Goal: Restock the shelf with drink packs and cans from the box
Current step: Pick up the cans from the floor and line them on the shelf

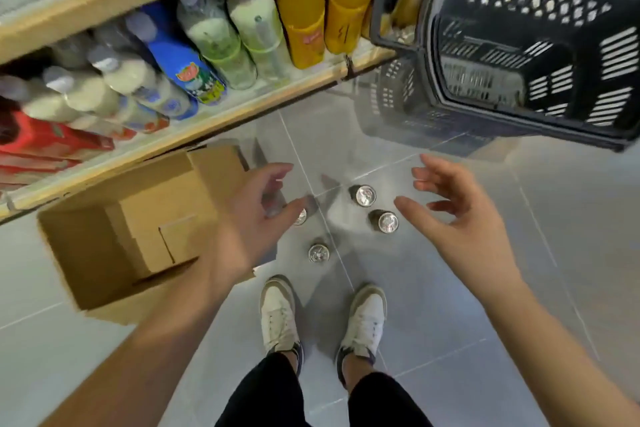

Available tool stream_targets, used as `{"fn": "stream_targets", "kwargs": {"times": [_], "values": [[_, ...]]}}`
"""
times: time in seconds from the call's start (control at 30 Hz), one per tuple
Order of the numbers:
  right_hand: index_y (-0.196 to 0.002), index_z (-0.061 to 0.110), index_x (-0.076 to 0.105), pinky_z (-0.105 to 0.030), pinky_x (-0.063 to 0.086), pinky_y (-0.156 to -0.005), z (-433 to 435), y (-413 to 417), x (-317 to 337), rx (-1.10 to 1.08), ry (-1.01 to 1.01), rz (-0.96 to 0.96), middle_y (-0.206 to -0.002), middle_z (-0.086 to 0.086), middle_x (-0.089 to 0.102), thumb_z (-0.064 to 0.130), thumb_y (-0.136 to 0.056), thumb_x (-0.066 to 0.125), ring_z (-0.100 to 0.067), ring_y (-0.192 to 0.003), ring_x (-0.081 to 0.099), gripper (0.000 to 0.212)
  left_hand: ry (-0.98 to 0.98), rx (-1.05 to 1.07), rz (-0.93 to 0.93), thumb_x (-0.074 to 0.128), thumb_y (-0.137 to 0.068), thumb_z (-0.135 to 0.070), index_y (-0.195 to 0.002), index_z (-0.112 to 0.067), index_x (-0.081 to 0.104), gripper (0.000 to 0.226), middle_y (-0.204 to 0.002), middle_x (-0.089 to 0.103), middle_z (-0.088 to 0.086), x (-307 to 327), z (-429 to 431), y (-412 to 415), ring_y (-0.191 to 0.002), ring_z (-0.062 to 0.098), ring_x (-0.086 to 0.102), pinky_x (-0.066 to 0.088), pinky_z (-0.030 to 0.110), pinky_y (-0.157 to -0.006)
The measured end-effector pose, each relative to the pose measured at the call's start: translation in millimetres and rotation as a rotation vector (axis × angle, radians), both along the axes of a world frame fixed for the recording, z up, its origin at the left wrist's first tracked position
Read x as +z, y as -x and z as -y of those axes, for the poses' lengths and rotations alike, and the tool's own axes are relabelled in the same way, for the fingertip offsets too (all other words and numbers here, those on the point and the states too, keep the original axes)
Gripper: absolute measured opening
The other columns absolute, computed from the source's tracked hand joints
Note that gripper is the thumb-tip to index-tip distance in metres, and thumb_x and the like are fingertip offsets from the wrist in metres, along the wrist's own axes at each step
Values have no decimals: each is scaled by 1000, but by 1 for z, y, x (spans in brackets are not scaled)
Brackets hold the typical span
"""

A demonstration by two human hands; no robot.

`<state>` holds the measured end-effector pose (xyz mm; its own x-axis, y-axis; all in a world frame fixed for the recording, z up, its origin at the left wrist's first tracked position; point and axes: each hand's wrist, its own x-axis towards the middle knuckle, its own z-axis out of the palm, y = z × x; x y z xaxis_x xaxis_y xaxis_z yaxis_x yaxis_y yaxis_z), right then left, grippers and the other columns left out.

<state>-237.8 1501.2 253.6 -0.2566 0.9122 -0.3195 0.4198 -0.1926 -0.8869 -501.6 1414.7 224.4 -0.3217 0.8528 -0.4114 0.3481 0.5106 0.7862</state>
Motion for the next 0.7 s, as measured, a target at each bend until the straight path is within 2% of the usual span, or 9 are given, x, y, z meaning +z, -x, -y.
{"fn": "stream_targets", "kwargs": {"times": [0.1,0.17,0.27,0.37,0.47,0.5,0.6,0.67,0.7], "values": [[-133,39,59,-15,49,-89,6,1,-96,26,25,58,-118,18,69,40,-82,82,-3,-114,64,56,41,-34,-2,77,-86,-39,-135,-34,58,52,-124,60,-16,-108,22,6,-113,-2,58,53,22,-93],[-134,37,59,-12,46,-89,7,2,-158,57,23,98,-121,18,67,37,-83,82,-2,-115,62,57,45,-67,-2,78,-86,-40,-135,-37,56,54,-121,61,-12,-172,30,13,-109,-6,58,48,7,-86],[-136,36,58,-7,41,-90,4,3,-245,130,7,182,-125,14,64,33,-81,85,-1,-114,59,61,68,-122,1,80,-84,-39,-135,-41,56,56,-118,60,-5,-253,35,24,-108,-5,58,42,1,-87],[-140,29,58,-1,32,-95,0,5,-312,223,-49,277,-131,7,58,25,-74,92,-9,-119,55,74,91,-135,-42,85,-79,-34,-130,-42,57,59,-116,56,-6,-311,36,29,-105,-2,58,44,3,-89],[-138,13,61,-1,25,-103,-2,6,-357,315,-159,354,-133,-6,58,17,-65,97,-23,-125,55,81,128,-250,-71,90,-73,-30,-133,-34,57,68,-127,51,-6,-346,44,27,-109,-1,57,38,2,-96],[-138,11,62,1,24,-104,-2,6,-366,329,-183,371,-134,-9,58,17,-65,97,-23,-123,56,82,145,-283,-77,91,-73,-30,-135,-31,58,71,-130,49,-7,-354,47,25,-113,2,56,36,2,-98],[-140,17,60,2,24,-101,-6,9,-385,334,-171,387,-137,-5,57,22,-66,96,-13,-120,53,83,181,-323,-112,90,-74,-32,-139,-34,55,73,-137,45,-11,-369,53,25,-123,9,51,38,12,-106],[-141,19,59,-3,28,-100,-8,11,-393,333,-155,397,-138,-2,55,25,-66,96,-15,-121,54,84,162,-320,-120,89,-74,-33,-135,-38,56,70,-135,45,-14,-372,50,28,-121,9,52,42,21,-108],[-141,20,59,-1,28,-99,-8,12,-395,332,-153,404,-138,0,54,26,-65,97,-14,-120,54,85,154,-320,-120,90,-73,-32,-133,-37,56,69,-133,46,-15,-373,49,29,-120,8,53,43,21,-107]]}}
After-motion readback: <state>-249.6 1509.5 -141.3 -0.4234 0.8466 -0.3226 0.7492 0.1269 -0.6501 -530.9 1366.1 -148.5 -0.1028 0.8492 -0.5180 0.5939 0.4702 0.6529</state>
